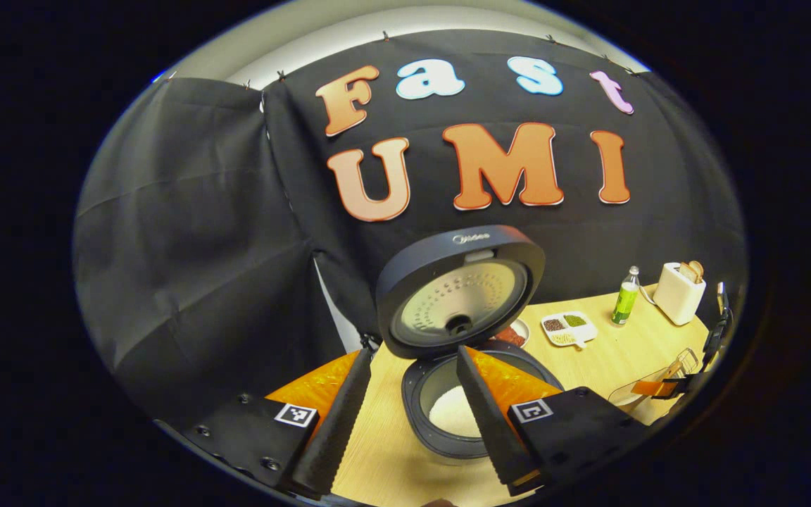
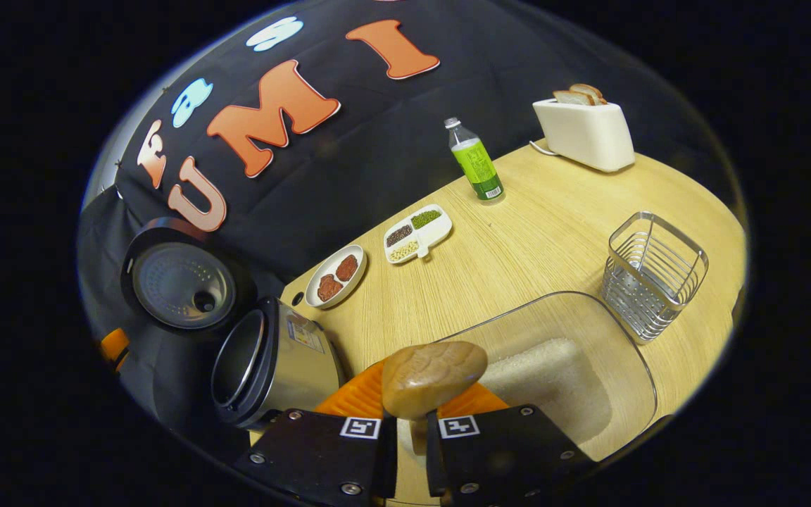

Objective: Close the left gripper, press the button to open the rice cooker; take a wooden spoon from the chopstick holder with the right hand, scoop a spoonful of rice and pour it into the rice cooker, then put the wooden spoon back into the chopstick holder.

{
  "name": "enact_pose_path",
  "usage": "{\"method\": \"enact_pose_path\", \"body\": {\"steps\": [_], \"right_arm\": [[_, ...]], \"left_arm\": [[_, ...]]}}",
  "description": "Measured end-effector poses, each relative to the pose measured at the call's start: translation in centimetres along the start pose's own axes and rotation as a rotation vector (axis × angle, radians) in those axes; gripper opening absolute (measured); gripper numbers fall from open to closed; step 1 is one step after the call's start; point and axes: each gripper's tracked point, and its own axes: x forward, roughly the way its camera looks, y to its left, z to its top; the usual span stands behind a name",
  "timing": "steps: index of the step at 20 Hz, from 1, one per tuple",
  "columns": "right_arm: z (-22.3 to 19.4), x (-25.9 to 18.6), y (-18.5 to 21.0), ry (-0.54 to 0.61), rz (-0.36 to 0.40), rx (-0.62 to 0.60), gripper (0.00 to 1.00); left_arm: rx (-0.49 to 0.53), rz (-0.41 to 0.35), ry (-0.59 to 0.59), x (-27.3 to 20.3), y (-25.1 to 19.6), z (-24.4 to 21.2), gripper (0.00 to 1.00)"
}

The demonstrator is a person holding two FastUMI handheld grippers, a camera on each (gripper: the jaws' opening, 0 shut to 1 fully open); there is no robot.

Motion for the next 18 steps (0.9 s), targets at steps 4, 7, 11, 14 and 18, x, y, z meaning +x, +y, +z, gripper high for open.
{"method": "enact_pose_path", "body": {"steps": [4,7,11,14,18], "right_arm": [[0.5,0.0,0.1,0.027,0.056,0.066,0.16],[1.2,-0.4,-0.8,0.048,0.099,0.126,0.16],[3.3,-1.6,-2.8,0.059,0.156,0.237,0.16],[5.6,-2.8,-3.7,0.05,0.21,0.303,0.16],[9.0,-4.3,-2.9,0.044,0.322,0.424,0.16]], "left_arm": [[0.021,0.004,-0.055,-0.1,-0.8,2.2,0.77],[0.022,0.019,-0.069,-0.3,-1.3,3.0,0.77],[0.008,0.034,-0.08,-0.8,-2.0,3.6,0.77],[-0.013,0.043,-0.09,-1.1,-2.5,4.2,0.77],[-0.032,0.07,-0.122,-1.9,-2.0,5.3,0.77]]}}
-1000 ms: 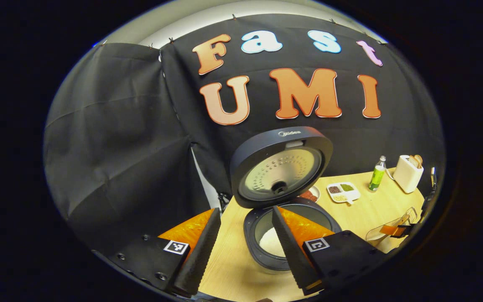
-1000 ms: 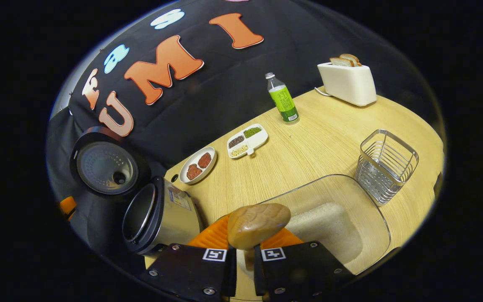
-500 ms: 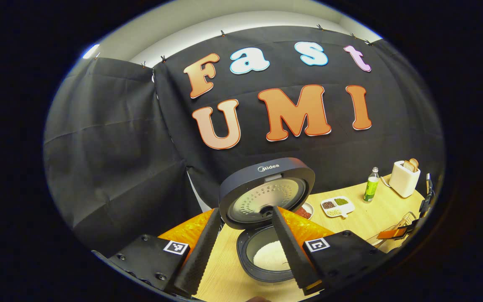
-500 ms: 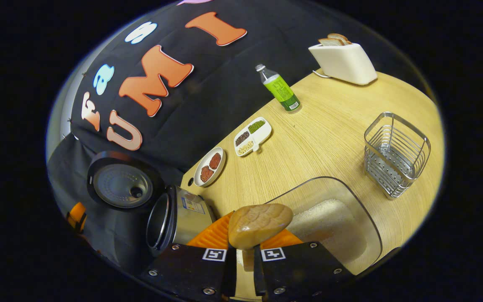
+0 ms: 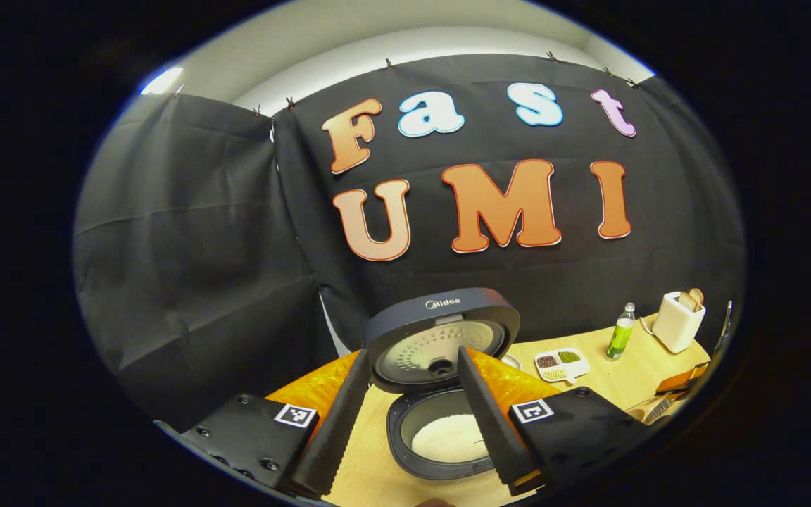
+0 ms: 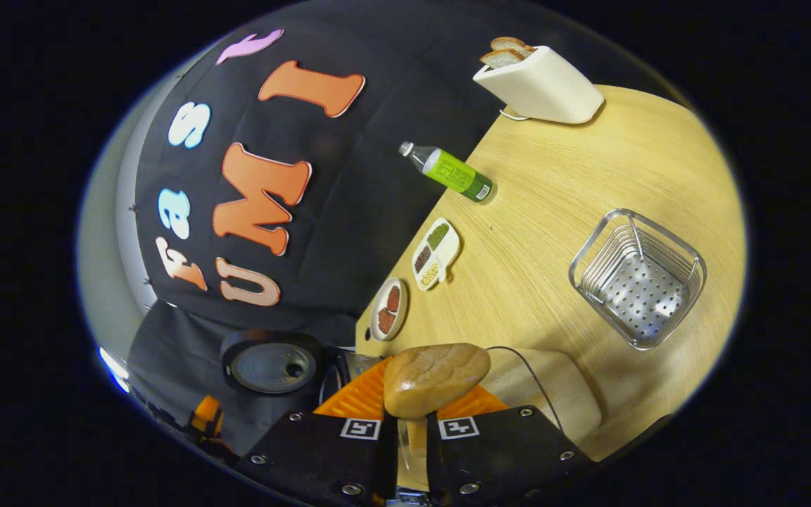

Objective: Close the left gripper, press the button to open the rice cooker; take a wooden spoon from the chopstick holder with the right hand, scoop a spoonful of rice and pour it into the rice cooker, then put the wooden spoon back into the chopstick holder.

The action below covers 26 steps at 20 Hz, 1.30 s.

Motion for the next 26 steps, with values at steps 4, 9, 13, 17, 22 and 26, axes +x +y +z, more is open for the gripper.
{"method": "enact_pose_path", "body": {"steps": [4,9,13,17,22,26], "right_arm": [[1.4,0.4,4.6,0.001,0.11,0.095,0.16],[0.6,3.6,12.0,0.064,0.23,0.131,0.16],[-1.3,7.5,17.6,0.119,0.29,0.136,0.16],[-4.7,10.6,21.7,0.17,0.297,0.024,0.16],[-7.8,13.5,24.8,0.166,0.268,-0.2,0.16],[-9.0,14.5,26.6,0.117,0.251,-0.371,0.16]], "left_arm": [[-0.014,0.033,-0.016,-0.5,1.7,0.1,0.77],[-0.04,0.083,-0.033,-0.9,5.0,-0.3,0.77],[-0.063,0.138,-0.037,-1.5,8.1,-1.3,0.86],[-0.088,0.201,-0.019,-2.2,11.2,-2.9,0.86],[-0.121,0.282,0.026,-3.3,14.7,-5.5,0.86],[-0.128,0.314,0.036,-3.8,16.1,-6.0,0.86]]}}
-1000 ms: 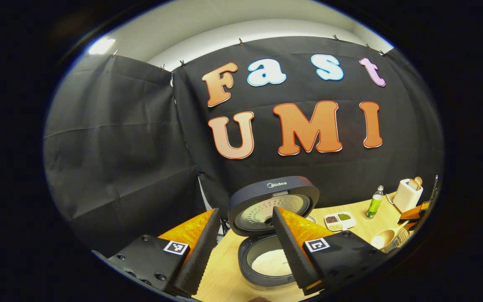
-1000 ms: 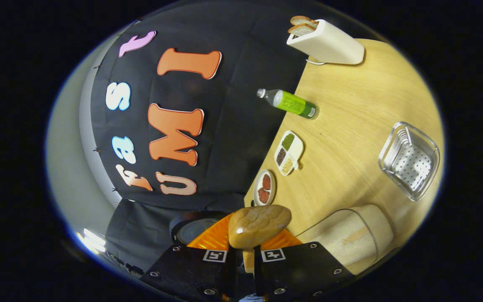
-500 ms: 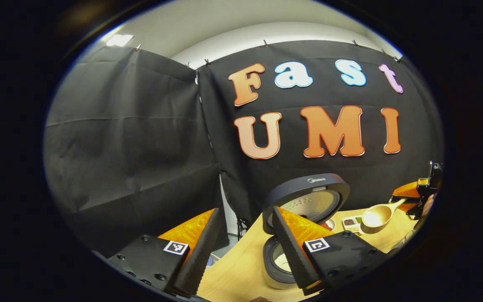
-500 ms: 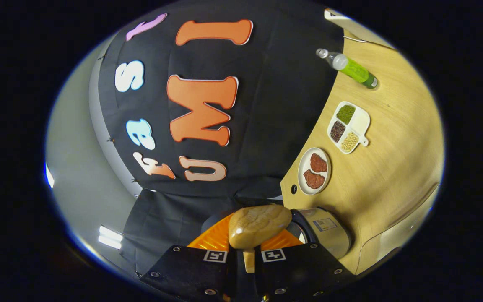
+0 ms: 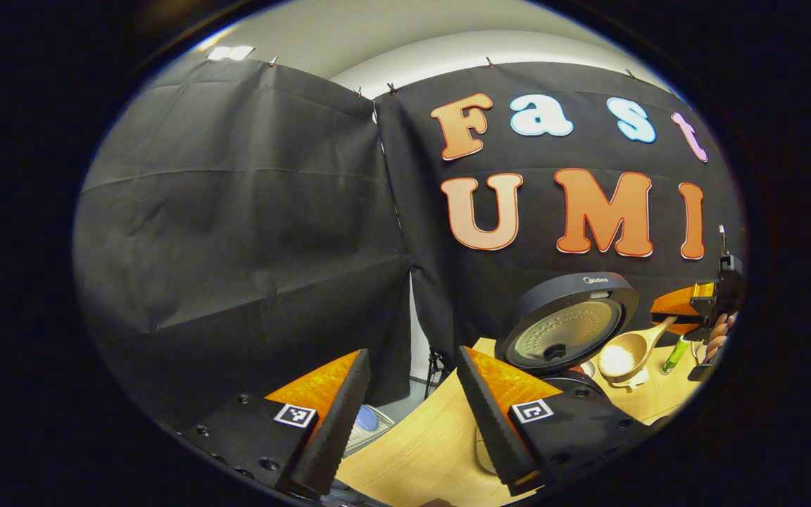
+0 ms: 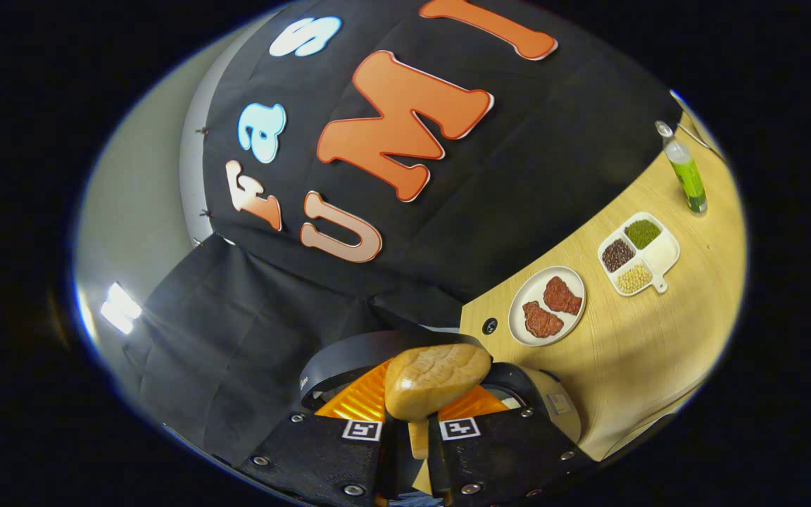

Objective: Close the left gripper, press the button to open the rice cooker; take a wooden spoon from the chopstick holder with the right hand, scoop a spoonful of rice and pour it into the rice cooker, then put the wooden spoon back into the chopstick holder.

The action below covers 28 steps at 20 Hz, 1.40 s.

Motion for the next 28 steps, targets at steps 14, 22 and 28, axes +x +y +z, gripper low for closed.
{"method": "enact_pose_path", "body": {"steps": [14,22,28], "right_arm": [[0.1,0.5,4.1,-0.057,0.007,-0.341,0.15],[0.0,0.8,4.6,-0.083,-0.012,-0.477,0.16],[-1.6,1.1,4.5,-0.084,-0.034,-0.628,0.16]], "left_arm": [[0.015,0.003,-0.002,-0.2,0.3,0.1,0.86],[0.017,0.029,-0.001,-0.4,1.5,0.1,0.86],[0.012,0.035,0.012,-0.8,1.8,-0.9,0.86]]}}
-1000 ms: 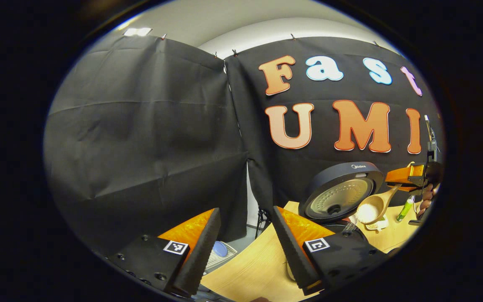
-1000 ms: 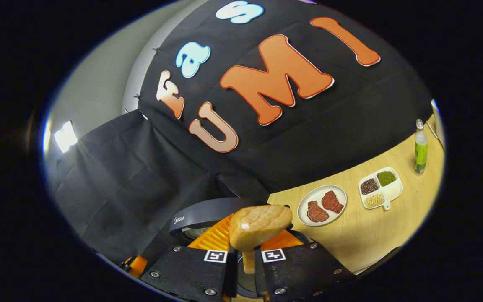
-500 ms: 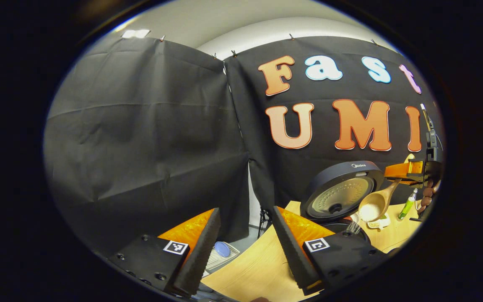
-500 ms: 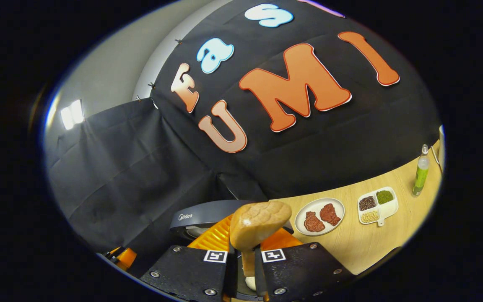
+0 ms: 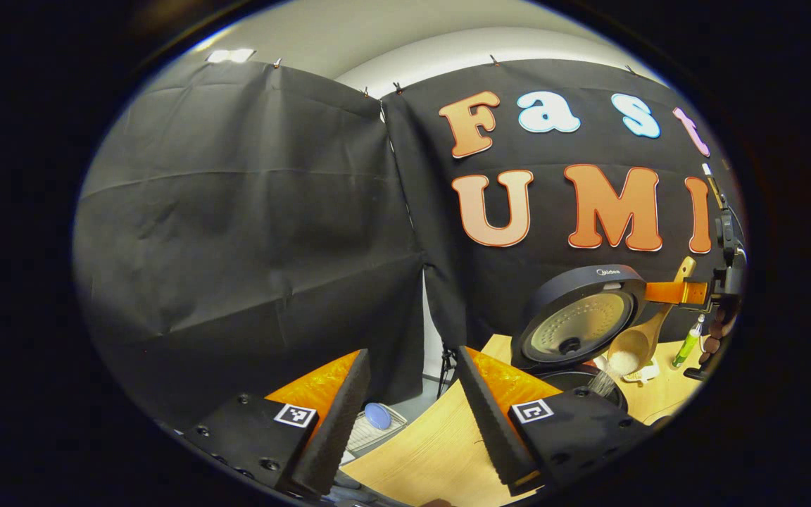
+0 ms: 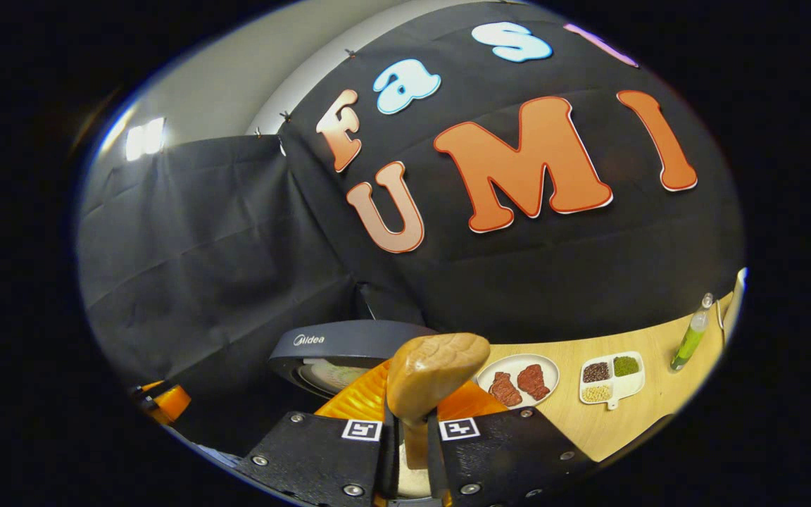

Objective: Close the left gripper, press the button to open the rice cooker; take a wooden spoon from the chopstick holder with the right hand, scoop a spoonful of rice and pour it into the rice cooker, then put the wooden spoon back into the chopstick holder.

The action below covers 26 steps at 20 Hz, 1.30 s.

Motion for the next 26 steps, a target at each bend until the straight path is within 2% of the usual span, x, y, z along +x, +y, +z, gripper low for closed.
{"method": "enact_pose_path", "body": {"steps": [1,2,3,6,7,8,14,17,20,25,26], "right_arm": [[-0.4,0.0,0.0,0.001,-0.008,-0.029,0.15],[-0.6,0.0,0.2,-0.001,-0.014,-0.06,0.16],[-0.8,0.1,0.3,-0.006,-0.017,-0.09,0.16],[-1.1,0.2,1.2,-0.025,-0.013,-0.183,0.16],[-1.2,0.3,1.5,-0.026,-0.01,-0.212,0.14],[-1.5,0.3,1.8,-0.027,-0.006,-0.235,0.14],[-2.0,-0.5,4.5,-0.074,0.042,-0.445,0.14],[-1.4,-1.5,5.1,-0.11,0.062,-0.499,0.14],[-0.7,-3.0,3.6,-0.111,0.057,-0.398,0.14],[2.5,-6.5,-3.2,-0.097,-0.003,-0.095,0.14],[3.1,-7.8,-5.3,-0.098,-0.029,-0.03,0.14]], "left_arm": [[-0.002,0.003,0.002,0.1,0.1,0.0,0.86],[-0.005,0.004,0.006,0.1,0.2,-0.3,0.77],[-0.006,0.008,0.01,0.0,0.3,-0.5,0.86],[-0.009,0.019,0.02,-0.2,0.9,-1.0,0.86],[-0.011,0.021,0.024,-0.2,1.0,-1.1,0.77],[-0.013,0.024,0.026,-0.3,1.1,-1.3,0.86],[-0.004,0.031,0.032,-0.5,1.0,-1.6,0.86],[0.005,0.024,0.029,-0.7,0.2,-1.5,0.86],[0.013,0.005,0.026,-1.0,-1.3,-1.2,0.86],[0.019,-0.041,0.019,-1.5,-4.6,-0.3,0.86],[0.018,-0.052,0.018,-1.6,-5.4,-0.1,0.77]]}}
